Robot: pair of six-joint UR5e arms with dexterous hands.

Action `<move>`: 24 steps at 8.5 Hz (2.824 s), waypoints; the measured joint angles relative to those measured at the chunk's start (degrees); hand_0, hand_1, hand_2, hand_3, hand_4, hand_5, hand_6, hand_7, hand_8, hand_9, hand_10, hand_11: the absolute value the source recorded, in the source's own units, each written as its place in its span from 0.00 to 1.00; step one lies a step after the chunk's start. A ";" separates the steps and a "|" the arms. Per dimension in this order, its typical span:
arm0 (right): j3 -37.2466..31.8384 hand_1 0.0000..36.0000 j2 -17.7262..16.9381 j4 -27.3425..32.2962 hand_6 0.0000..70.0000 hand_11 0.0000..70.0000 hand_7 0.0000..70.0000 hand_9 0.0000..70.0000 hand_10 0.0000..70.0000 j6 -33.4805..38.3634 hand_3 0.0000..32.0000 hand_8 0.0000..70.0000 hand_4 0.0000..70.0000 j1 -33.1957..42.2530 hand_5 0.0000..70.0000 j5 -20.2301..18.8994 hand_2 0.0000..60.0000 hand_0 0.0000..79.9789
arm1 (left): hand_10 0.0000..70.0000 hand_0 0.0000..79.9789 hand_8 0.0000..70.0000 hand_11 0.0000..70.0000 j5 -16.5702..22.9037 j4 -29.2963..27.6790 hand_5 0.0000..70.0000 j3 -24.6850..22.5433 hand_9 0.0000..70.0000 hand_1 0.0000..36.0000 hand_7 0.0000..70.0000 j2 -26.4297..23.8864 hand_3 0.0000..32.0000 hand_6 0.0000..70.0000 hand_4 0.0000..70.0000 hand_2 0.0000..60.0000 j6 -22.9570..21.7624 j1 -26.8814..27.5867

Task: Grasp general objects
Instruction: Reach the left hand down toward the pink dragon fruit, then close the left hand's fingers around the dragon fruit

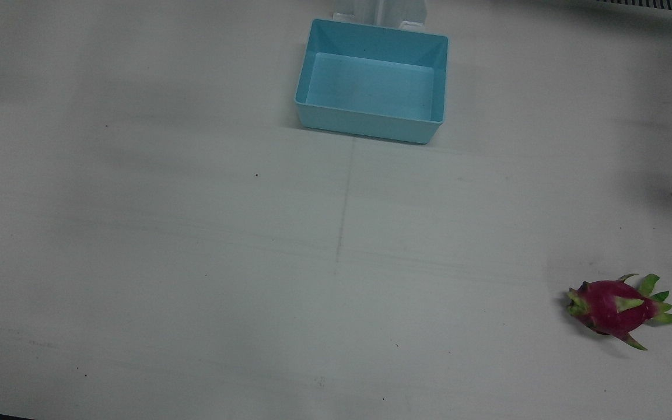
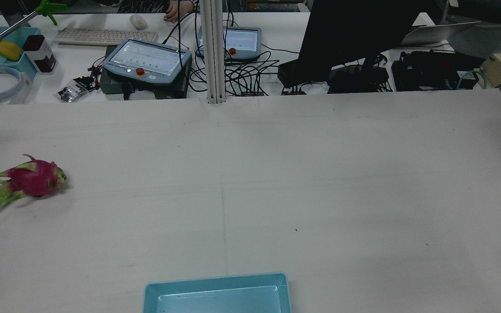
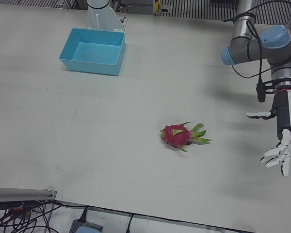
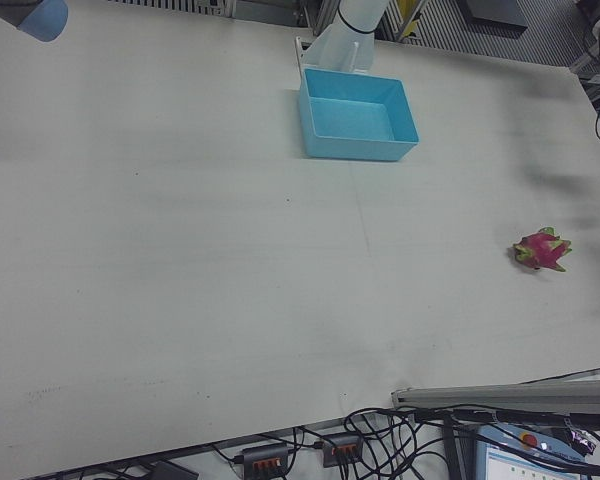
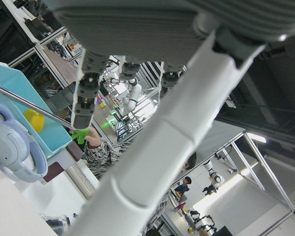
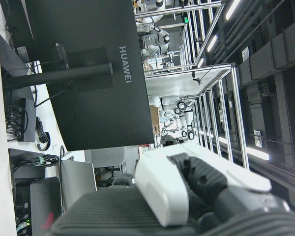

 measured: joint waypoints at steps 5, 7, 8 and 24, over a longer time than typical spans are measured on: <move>-0.04 0.00 0.00 0.08 0.00 0.00 0.00 0.00 0.00 0.06 0.00 0.00 0.00 0.03 0.00 0.00 0.00 0.00 | 0.00 1.00 0.11 0.00 4.01 27.34 0.60 -6.33 0.00 1.00 0.08 -14.05 1.00 0.00 0.00 0.10 31.07 8.48; 0.00 0.00 0.00 0.09 0.00 0.00 0.00 0.00 0.00 0.08 0.00 0.00 0.00 -0.02 0.00 0.00 0.00 0.00 | 0.00 1.00 0.10 0.00 -1.99 33.07 0.57 -4.48 0.00 1.00 0.07 -17.70 1.00 0.00 0.00 0.10 34.23 16.84; 0.01 0.00 0.00 0.06 0.00 0.00 0.00 0.00 0.00 0.08 0.00 0.00 0.00 -0.02 0.00 0.00 0.00 0.00 | 0.00 1.00 0.10 0.00 -3.90 34.18 0.57 -3.70 0.00 1.00 0.07 -18.22 1.00 0.00 0.00 0.13 35.18 19.23; -0.06 0.00 0.00 0.09 0.00 0.00 0.00 0.00 0.00 0.09 0.00 0.00 0.00 -0.03 0.00 0.00 0.00 0.00 | 0.16 1.00 0.40 0.27 -12.58 30.89 1.00 2.74 0.34 0.91 0.69 -14.54 0.00 0.32 0.28 0.33 38.35 28.60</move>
